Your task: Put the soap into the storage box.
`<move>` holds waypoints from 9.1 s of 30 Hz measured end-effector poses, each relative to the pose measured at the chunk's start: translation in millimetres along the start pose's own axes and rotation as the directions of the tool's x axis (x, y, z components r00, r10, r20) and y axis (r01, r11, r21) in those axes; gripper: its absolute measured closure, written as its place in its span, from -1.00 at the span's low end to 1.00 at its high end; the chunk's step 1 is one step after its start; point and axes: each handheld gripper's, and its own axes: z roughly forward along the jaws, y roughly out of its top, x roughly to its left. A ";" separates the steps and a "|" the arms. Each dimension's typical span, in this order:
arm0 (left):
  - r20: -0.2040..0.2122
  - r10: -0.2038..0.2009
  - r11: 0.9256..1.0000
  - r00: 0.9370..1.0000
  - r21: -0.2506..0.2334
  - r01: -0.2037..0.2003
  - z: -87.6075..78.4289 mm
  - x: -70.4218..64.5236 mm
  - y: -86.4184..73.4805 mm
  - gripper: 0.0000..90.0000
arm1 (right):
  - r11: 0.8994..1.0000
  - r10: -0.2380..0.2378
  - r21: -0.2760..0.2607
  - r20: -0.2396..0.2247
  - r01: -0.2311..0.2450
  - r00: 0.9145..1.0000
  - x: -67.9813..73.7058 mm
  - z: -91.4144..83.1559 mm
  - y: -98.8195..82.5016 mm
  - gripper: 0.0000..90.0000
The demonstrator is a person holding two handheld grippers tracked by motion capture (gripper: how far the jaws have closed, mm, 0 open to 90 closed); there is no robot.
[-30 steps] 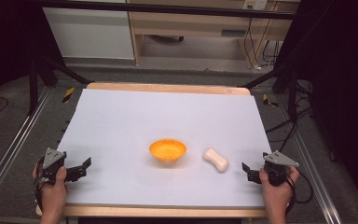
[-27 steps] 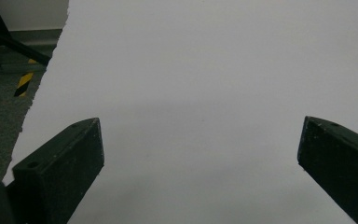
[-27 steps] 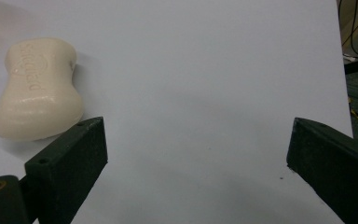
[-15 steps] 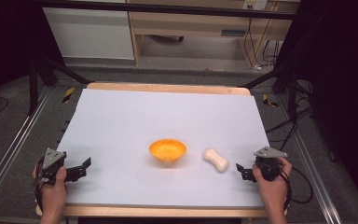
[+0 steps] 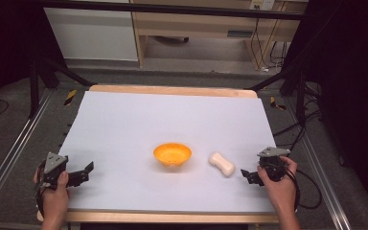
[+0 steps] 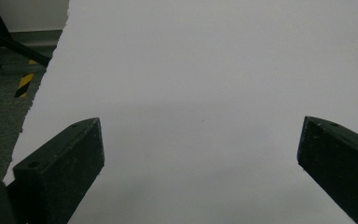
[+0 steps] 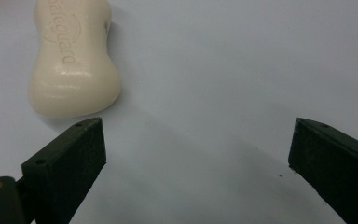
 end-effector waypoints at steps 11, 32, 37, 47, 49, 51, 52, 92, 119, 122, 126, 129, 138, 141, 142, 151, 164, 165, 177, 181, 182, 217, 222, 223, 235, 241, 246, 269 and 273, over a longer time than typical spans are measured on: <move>-0.003 0.009 1.000 1.000 0.005 -0.009 0.1 -0.4 0.1 -1.00 | 0.998 -0.019 0.064 -0.015 0.020 1.000 2.6 3.5 9.6 -0.90; 0.003 0.007 1.000 1.000 0.012 -0.007 1.0 0.0 0.4 -1.00 | 0.981 -0.041 0.187 -0.068 0.053 0.997 9.9 13.7 30.5 -0.90; 0.004 0.006 1.000 1.000 0.013 -0.006 1.1 0.2 0.5 -1.00 | 0.976 -0.045 0.209 -0.074 0.059 0.996 13.5 17.6 33.6 -0.90; 0.004 0.005 1.000 1.000 0.013 -0.005 1.1 0.4 0.5 -1.00 | 0.970 -0.060 0.231 -0.097 0.081 0.993 19.3 20.2 43.2 -0.91; 0.004 0.005 1.000 1.000 0.013 -0.005 1.1 0.5 0.5 -1.00 | 0.969 -0.068 0.230 -0.099 0.089 0.993 20.6 20.5 45.1 -0.90; 0.005 0.005 1.000 1.000 0.013 -0.005 1.1 0.5 0.5 -1.00 | 0.968 -0.069 0.232 -0.103 0.091 0.992 22.2 20.9 47.2 -0.91; 0.004 0.004 1.000 1.000 0.012 -0.004 1.1 0.5 0.5 -1.00 | 0.968 -0.071 0.231 -0.105 0.094 0.992 23.1 21.3 48.0 -0.91; 0.006 0.001 1.000 1.000 0.013 -0.001 0.9 1.4 0.6 -1.00 | 0.956 -0.061 0.274 -0.158 0.103 0.986 59.9 52.0 75.2 0.03; 0.006 0.005 1.000 1.000 0.018 -0.005 1.3 1.4 0.8 -1.00 | 0.973 -0.107 0.185 -0.173 0.139 0.979 59.6 50.2 62.5 0.07; 0.006 0.002 1.000 1.000 0.017 -0.002 1.2 1.4 0.7 -1.00 | 0.969 -0.124 0.188 -0.178 0.158 0.976 58.7 50.7 64.6 0.08; 0.004 0.003 1.000 1.000 0.017 -0.003 1.3 1.3 0.7 -1.00 | 0.962 -0.156 0.195 -0.176 0.190 0.972 61.0 49.2 70.1 0.09; 0.005 0.001 1.000 1.000 0.017 -0.001 1.3 1.1 0.7 -1.00 | 0.961 -0.180 0.179 -0.180 0.212 0.967 63.2 44.2 78.7 0.09; 0.006 0.000 1.000 1.000 0.017 0.000 1.3 1.3 0.7 -1.00 | 0.938 -0.253 0.167 -0.267 0.304 0.930 72.1 35.8 107.0 0.09; 0.006 -0.001 1.000 1.000 0.016 0.001 1.3 1.3 0.7 -1.00 | 0.931 -0.274 0.160 -0.287 0.328 0.918 76.1 35.6 114.9 0.09; 0.007 -0.001 1.000 1.000 0.017 0.001 1.3 1.3 0.7 -1.00 | 0.928 -0.284 0.157 -0.290 0.339 0.914 77.4 35.8 117.4 0.09; 0.008 -0.002 1.000 1.000 0.016 0.002 1.4 1.5 0.7 -1.00 | 0.908 -0.348 0.123 -0.310 0.400 0.885 89.3 38.0 135.1 0.09; 0.009 -0.003 1.000 1.000 0.015 0.003 1.3 1.8 0.7 -1.00 | 0.871 -0.432 0.087 -0.335 0.484 0.838 108.3 40.7 155.7 0.09; 0.009 -0.003 1.000 1.000 0.015 0.003 1.3 1.8 0.7 -1.00 | 0.869 -0.436 0.085 -0.339 0.488 0.834 109.8 41.4 157.0 0.09; 0.009 -0.006 1.000 1.000 0.014 0.005 1.2 2.3 0.8 -1.00 | 0.841 -0.481 0.066 -0.363 0.537 0.798 125.3 49.7 169.2 0.09; 0.009 -0.007 1.000 1.000 0.014 0.007 1.1 2.5 0.8 -1.00 | 0.837 -0.488 0.057 -0.368 0.543 0.791 130.0 52.7 172.5 0.09; 0.010 -0.007 1.000 1.000 0.014 0.007 1.1 2.5 0.8 -1.00 | 0.837 -0.487 0.059 -0.371 0.544 0.791 131.3 53.0 173.6 0.09; 0.015 -0.014 1.000 1.000 0.011 0.014 1.0 2.5 0.6 -1.00 | 0.757 -0.573 0.035 -0.445 0.652 0.689 166.4 82.7 195.3 0.09; 0.014 -0.012 1.000 1.000 0.010 0.012 0.8 2.8 0.6 -1.00 | 0.744 -0.570 0.058 -0.464 0.665 0.678 167.4 89.8 193.9 0.09; 0.015 -0.014 1.000 1.000 0.010 0.014 0.9 2.6 0.6 -1.00 | 0.746 -0.566 0.059 -0.466 0.663 0.680 167.7 90.2 193.9 0.09; 0.015 -0.014 1.000 1.000 0.011 0.014 1.0 2.5 0.6 -1.00 | 0.803 -0.505 0.056 -0.465 0.594 0.727 166.3 88.9 197.9 -0.19; 0.011 -0.007 1.000 1.000 0.013 0.007 1.0 2.4 0.7 -1.00 | 0.811 -0.494 0.085 -0.431 0.579 0.755 163.1 79.4 196.8 -0.31; 0.012 -0.006 1.000 1.000 0.013 0.006 1.1 2.0 0.6 -1.00 | 0.841 -0.464 0.089 -0.390 0.534 0.796 152.7 73.0 189.5 -0.49; 0.007 0.002 1.000 1.000 0.017 -0.002 1.3 1.4 0.7 -1.00 | 0.967 -0.216 0.061 -0.318 0.247 0.923 99.1 53.3 140.9 -0.92; 0.007 0.002 1.000 1.000 0.017 -0.002 1.3 1.4 0.7 -1.00 | 0.973 -0.202 0.046 -0.312 0.227 0.928 92.3 50.5 133.4 -0.94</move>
